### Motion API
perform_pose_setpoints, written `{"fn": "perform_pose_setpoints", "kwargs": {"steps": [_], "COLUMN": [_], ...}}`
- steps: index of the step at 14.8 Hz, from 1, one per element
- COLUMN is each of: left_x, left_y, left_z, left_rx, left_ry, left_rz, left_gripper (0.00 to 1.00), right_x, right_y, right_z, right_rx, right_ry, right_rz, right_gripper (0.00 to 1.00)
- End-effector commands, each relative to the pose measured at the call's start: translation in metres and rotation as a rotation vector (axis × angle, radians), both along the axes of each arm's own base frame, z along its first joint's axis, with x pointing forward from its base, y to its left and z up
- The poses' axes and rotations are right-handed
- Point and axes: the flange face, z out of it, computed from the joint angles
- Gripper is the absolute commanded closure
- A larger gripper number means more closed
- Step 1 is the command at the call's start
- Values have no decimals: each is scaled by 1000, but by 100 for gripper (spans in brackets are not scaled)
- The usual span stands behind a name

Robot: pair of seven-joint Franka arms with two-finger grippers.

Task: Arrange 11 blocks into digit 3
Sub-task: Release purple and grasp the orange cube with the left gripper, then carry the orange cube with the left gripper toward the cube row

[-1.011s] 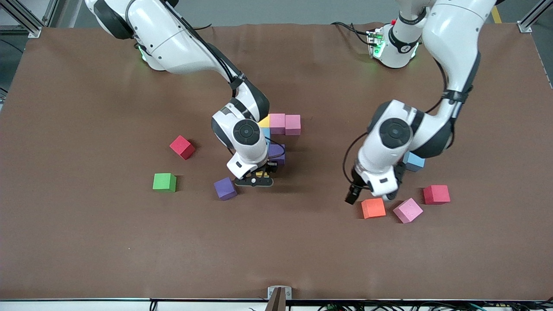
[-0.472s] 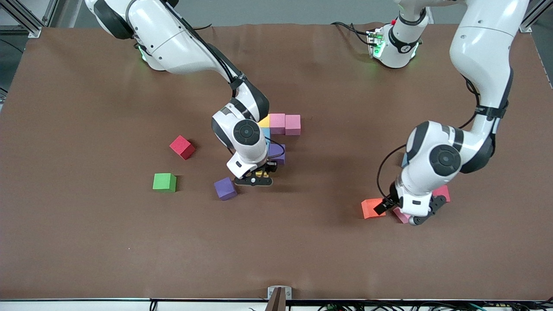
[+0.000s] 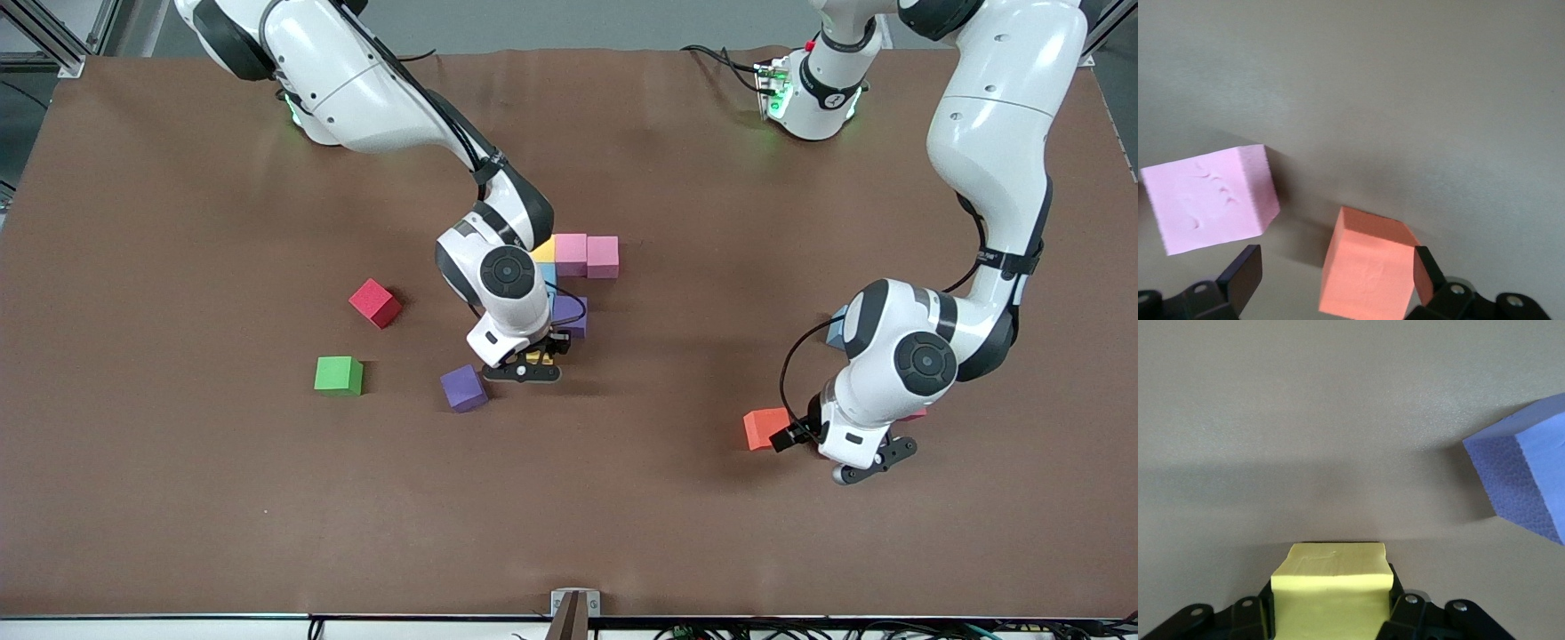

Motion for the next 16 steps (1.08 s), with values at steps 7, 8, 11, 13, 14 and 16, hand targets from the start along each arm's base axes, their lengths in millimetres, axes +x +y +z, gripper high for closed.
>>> {"fn": "perform_pose_setpoints", "kwargs": {"steps": [7,8,11,13,14,16], "left_x": [8,8,7,5,5,5], "left_y": [-40,-40,-37,-36,-36,-36], "left_z": [-29,-30,-38,-45,-45,-47], "left_rx": [2,4,14,31,31,31], "left_ry": [31,33,40,45,45,48], "left_rz": [-93,-111,-139,-161,-161,-161], "left_gripper": [0,0,0,0,0,3], "right_x": [-7,-7,-6,-7,-7,-7], "right_y": [3,2,2,2,2,2], "right_z": [3,3,3,3,3,3], "right_rx": [-5,-6,-11,-13,-13,-13], "right_ry": [-23,-24,-29,-29,-29,-29], "right_rz": [-1,0,6,7,5,7], "right_gripper": [100,100,100,100,100,100]}}
